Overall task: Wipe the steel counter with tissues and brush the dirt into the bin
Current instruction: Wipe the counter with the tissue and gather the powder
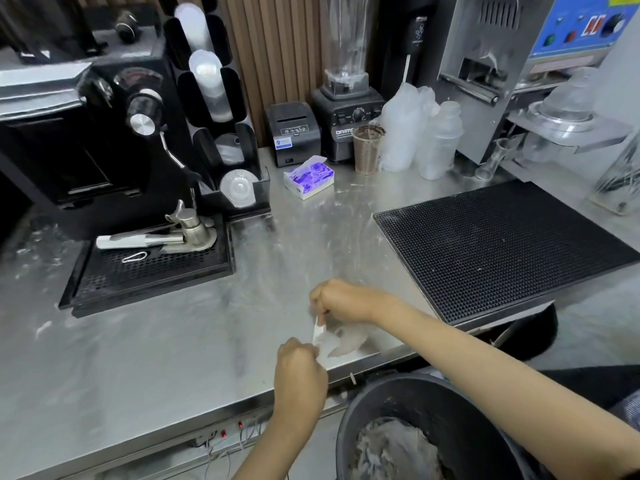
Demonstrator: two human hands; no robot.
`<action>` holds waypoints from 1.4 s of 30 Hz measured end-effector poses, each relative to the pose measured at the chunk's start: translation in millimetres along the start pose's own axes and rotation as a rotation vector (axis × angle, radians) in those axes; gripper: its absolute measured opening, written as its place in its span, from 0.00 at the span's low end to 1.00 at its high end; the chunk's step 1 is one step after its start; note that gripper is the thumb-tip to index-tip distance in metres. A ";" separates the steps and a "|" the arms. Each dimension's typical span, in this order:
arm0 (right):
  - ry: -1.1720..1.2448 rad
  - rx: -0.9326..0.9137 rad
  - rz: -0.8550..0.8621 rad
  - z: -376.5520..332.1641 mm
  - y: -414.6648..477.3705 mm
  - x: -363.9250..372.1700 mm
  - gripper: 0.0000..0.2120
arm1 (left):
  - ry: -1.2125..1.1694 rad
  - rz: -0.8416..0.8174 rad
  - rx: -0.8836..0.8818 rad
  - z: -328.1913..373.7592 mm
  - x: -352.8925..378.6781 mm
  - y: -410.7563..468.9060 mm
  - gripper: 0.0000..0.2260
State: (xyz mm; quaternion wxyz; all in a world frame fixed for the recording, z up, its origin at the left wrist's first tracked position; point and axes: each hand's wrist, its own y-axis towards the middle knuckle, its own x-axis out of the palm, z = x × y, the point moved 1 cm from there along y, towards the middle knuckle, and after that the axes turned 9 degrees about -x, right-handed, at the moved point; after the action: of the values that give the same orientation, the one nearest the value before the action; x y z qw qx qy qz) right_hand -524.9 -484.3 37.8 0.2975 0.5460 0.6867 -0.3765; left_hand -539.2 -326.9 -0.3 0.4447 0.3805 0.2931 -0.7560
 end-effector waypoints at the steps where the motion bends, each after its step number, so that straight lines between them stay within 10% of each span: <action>1: 0.007 0.023 -0.020 -5.9 2.3 6.4 0.08 | 0.011 -0.007 -0.022 -3.8 -0.4 -4.6 0.15; 16: 0.422 0.284 0.109 40.9 -35.5 -11.0 0.11 | 0.126 -0.127 0.033 58.9 35.3 -3.5 0.12; 28: 0.040 0.172 0.264 61.0 -30.6 -29.6 0.15 | -0.086 -0.051 0.028 55.3 22.3 48.1 0.16; 42: 0.158 0.211 0.084 28.0 -3.2 -5.7 0.05 | 0.198 -0.008 0.083 19.8 16.8 32.5 0.12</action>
State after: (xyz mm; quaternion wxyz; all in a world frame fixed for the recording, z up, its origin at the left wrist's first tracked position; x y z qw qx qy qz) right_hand -526.7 -511.3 27.9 0.1991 0.6304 0.6411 -0.3898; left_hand -521.6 -364.0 -7.0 0.3942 0.4704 0.3056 -0.7280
